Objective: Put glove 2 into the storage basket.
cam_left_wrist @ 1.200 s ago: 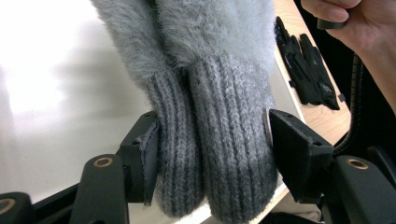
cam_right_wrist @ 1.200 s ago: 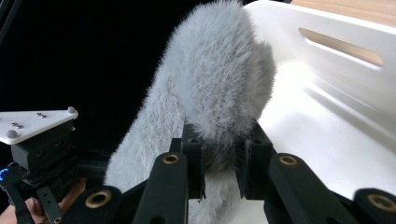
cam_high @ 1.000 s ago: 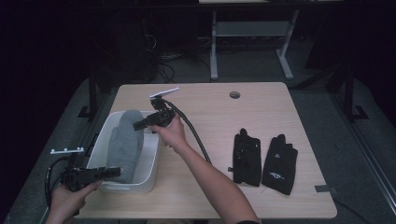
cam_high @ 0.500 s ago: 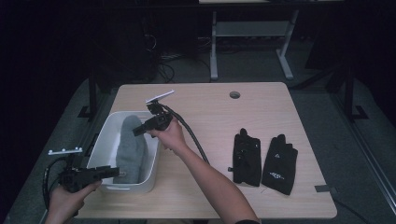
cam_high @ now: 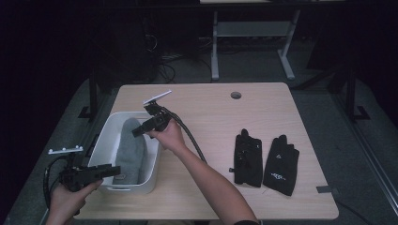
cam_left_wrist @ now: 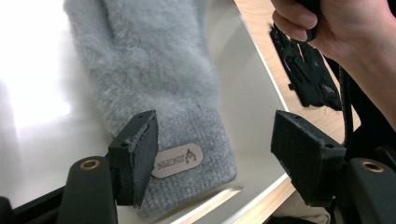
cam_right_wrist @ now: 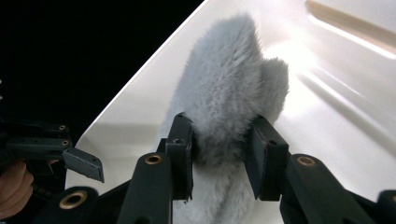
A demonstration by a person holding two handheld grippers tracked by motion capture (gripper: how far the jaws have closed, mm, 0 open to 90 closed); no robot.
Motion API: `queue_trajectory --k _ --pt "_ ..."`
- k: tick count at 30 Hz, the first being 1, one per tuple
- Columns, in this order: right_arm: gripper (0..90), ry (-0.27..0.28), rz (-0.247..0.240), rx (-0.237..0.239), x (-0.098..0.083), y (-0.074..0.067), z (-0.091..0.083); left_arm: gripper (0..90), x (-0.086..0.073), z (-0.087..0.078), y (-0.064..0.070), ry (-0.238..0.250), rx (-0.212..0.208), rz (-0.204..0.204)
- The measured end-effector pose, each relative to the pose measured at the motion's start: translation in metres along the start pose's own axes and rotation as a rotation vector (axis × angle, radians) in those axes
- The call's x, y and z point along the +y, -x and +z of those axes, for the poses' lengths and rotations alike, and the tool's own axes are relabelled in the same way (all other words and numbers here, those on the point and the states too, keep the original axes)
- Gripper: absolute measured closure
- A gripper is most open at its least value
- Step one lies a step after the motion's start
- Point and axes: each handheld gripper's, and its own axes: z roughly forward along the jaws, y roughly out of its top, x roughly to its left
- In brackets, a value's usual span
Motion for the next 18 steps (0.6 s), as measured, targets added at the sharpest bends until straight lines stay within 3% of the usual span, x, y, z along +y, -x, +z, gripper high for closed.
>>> queue_trajectory --k 6,18 --pt "61.3 0.065 0.014 -0.007 0.003 0.003 -0.018 32.0 0.003 0.000 0.003 0.003 0.003 0.027" --pt "59.6 0.088 0.012 0.003 0.000 0.003 -0.044 31.9 0.010 0.004 0.015 0.008 0.001 0.057"
